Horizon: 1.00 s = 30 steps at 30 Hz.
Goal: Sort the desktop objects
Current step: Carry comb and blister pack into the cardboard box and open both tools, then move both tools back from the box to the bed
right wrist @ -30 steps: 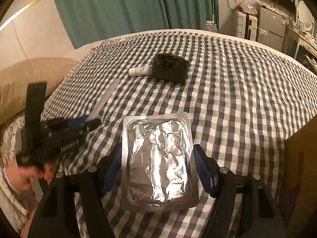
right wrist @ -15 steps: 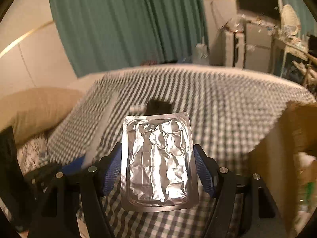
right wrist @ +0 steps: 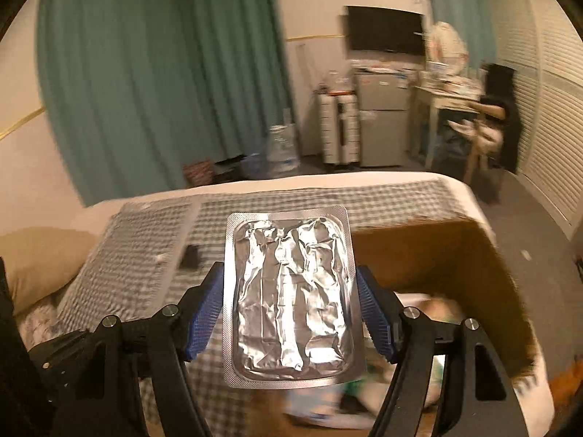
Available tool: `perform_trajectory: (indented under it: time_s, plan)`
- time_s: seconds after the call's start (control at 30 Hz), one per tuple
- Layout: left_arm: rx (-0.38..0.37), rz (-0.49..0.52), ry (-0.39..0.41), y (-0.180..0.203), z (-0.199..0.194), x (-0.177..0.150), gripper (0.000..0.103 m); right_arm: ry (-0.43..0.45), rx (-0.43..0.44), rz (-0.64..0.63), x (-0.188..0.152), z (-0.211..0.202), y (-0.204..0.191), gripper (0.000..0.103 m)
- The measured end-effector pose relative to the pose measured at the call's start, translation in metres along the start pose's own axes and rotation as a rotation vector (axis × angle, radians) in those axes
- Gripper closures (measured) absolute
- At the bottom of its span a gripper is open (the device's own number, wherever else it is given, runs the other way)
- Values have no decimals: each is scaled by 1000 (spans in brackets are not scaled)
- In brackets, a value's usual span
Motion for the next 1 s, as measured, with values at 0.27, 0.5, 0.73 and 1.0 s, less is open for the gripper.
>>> perform_trajectory:
  time_s: [0.27, 0.5, 0.73, 1.0]
  plan:
    - [-43, 64, -44, 69, 43, 7, 76, -15, -100, 142, 4, 18, 79, 30]
    - [55, 121, -87, 62, 47, -10, 48, 26, -95, 216, 15, 12, 94, 16]
    - [98, -82, -156, -5, 26, -41, 48, 66, -12, 161, 12, -1, 48, 16]
    - [244, -277, -219, -146, -23, -104, 36, 34, 261, 13, -23, 7, -73, 13]
Point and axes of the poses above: each gripper's, at about its wrist camera, not at the fingertips, and z roughly the way its jaws point, y to its right, x to its top, the point moved 8 cm from there along z, roughly the way its jaws point, and after that the axes turned 14 degrees about z, right-handed, at the moved point
